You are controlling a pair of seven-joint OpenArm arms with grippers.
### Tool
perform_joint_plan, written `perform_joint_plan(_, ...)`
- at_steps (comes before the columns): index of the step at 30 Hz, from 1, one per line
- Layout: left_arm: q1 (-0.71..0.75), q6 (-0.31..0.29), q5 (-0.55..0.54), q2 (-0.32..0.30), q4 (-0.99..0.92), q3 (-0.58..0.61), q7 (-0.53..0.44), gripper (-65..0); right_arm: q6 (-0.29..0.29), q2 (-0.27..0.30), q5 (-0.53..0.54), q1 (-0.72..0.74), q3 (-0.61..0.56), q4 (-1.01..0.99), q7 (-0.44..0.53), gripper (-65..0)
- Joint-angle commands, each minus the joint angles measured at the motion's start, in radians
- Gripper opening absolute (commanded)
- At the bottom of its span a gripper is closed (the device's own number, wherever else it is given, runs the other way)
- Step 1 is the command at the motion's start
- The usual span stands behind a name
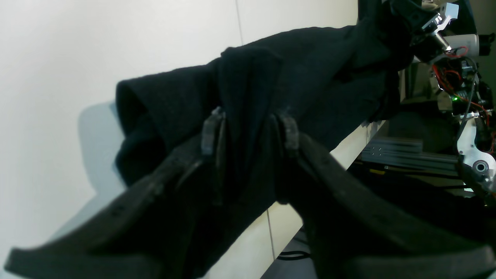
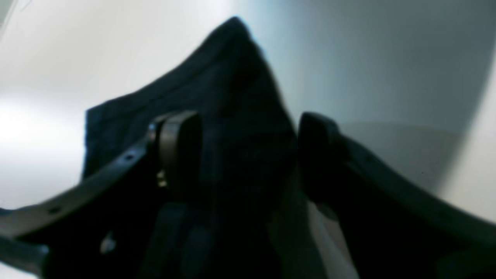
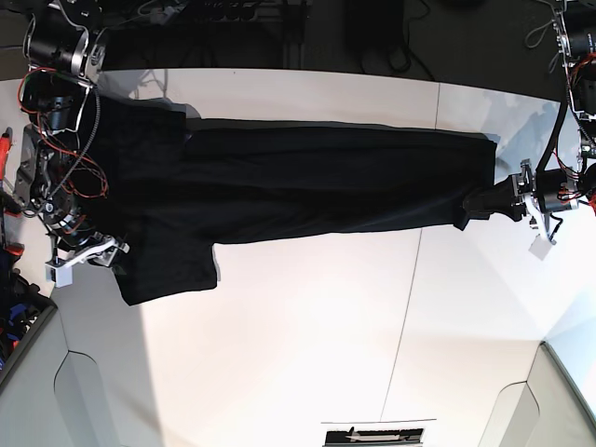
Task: Layout the t-shirt on the table in an organized manner, then fold the t-shirt properly
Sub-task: 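Grasp the shirt ends with both grippers and fold the shirt lengthwise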
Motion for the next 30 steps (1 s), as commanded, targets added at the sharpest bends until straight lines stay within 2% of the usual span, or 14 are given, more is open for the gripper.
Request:
perform_joint_plan(1, -0.019, -0.009, -0.029, -0.022, 0.014, -0.006, -0.008, -43.5, 0.003, 0.000, -0.005, 0.015, -0.002, 0.011, -0.030, -26.3)
perform_joint_plan(2, -0.019, -0.009, -0.029, -0.022, 0.014, -0.006, -0.008, -43.5, 0.004, -0.008, -0.005, 0.015, -0.002, 0.015, -0.033, -30.7)
perform_joint_plan(3, -0.019, -0.009, -0.029, -0.022, 0.014, -0.006, -0.011, -43.5, 0.004, -0.014, -0.005, 0.015, -0.002, 0.022, -0.037, -38.0)
perform_joint_plan(6, -0.019, -0.009, -0.030, -0.022, 0.014, -0.006, -0.016, -43.5, 0.004, -0.024, -0.005, 0.015, -0.002, 0.050, -0.071, -65.0)
perform_joint_plan(9, -0.019, -0.009, -0.029, -0.022, 0.014, -0.006, -0.031, -43.5, 0.003, -0.024, 0.011, 0.015, -0.002, 0.118, -0.155, -65.0)
perform_joint_plan(12, -0.025, -0.009, -0.030, -0.023, 0.014, -0.007, -0.032, -43.4, 0.003, -0.023, 0.066, 0.015, -0.001, 0.241, -0.294, -65.0)
perform_joint_plan(15, -0.024, -0.009, -0.031, -0.026, 0.040, -0.007, -0.020, -43.4, 0.003, -0.001, 0.185, 0.008, -0.002, 0.357, -0.410, -65.0)
perform_joint_plan(17, -0.023, -0.009, -0.031, -0.028, 0.071, -0.007, 0.001, -43.4, 0.004, 0.027, 0.265, -0.016, -0.002, 0.405, -0.426, -65.0)
perform_joint_plan(22, -0.018, -0.009, -0.031, -0.057, 0.138, -0.006, 0.024, -43.5, 0.004, 0.058, 0.275, -0.145, -0.001, 0.580, -0.435, -65.0)
perform_joint_plan(30, 0.031, -0.009, -0.031, -0.075, 0.281, -0.007, 0.024, -43.5, 0.007, 0.059, 0.289, -0.417, 0.029, 0.903, -0.421, -65.0)
